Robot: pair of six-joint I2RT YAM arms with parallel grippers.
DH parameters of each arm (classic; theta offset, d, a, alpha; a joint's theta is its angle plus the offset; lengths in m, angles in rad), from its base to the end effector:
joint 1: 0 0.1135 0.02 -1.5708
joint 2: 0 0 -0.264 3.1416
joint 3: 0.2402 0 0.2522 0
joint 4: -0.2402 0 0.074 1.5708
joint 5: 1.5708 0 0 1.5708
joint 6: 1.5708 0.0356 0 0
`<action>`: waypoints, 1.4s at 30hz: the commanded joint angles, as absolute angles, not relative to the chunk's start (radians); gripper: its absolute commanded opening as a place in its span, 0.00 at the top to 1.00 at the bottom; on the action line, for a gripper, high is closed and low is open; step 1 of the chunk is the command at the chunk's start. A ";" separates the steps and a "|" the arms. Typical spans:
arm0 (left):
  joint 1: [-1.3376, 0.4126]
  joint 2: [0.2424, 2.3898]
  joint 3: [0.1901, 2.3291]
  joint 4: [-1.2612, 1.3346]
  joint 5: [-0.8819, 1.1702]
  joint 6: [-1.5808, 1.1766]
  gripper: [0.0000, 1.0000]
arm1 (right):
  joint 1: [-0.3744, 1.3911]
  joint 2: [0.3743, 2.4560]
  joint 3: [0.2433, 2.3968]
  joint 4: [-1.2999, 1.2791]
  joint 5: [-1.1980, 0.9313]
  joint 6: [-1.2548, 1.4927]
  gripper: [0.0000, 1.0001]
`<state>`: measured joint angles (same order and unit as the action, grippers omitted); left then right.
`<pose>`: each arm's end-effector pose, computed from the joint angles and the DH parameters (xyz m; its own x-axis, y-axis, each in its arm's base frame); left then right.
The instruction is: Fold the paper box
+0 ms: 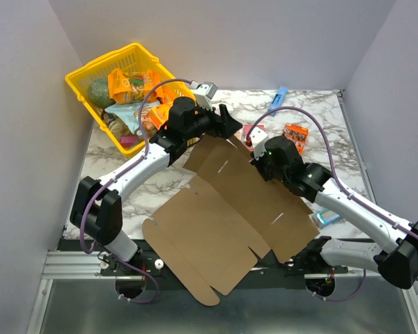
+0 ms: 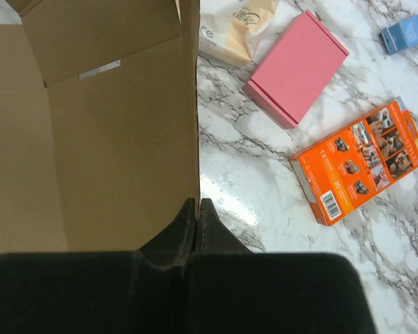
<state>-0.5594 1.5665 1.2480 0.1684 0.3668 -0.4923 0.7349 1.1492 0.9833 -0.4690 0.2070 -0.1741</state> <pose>0.3122 -0.2105 0.3417 -0.4879 -0.2151 -0.8460 0.6415 0.5689 -0.5146 0.1912 0.1629 0.3086 -0.3410 -0.5366 -0.7718 -0.6016 0.7555 -0.2595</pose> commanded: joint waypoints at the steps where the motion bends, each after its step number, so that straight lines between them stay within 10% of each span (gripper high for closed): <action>1: -0.586 1.589 1.266 0.170 0.390 -0.505 0.16 | 0.747 1.140 0.974 -0.442 0.294 -0.150 0.99; 12: -0.623 1.542 1.204 0.124 0.420 -0.552 0.39 | 0.747 1.181 0.994 -0.437 0.433 -0.138 0.99; 42: -0.663 1.574 1.167 0.264 0.508 -0.692 0.47 | 0.747 1.236 1.005 -0.420 0.611 -0.040 0.99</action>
<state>-0.6376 1.5715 1.1511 0.2287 0.4236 -0.6598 0.7513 1.2232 0.9894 -0.4713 0.5499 -0.0685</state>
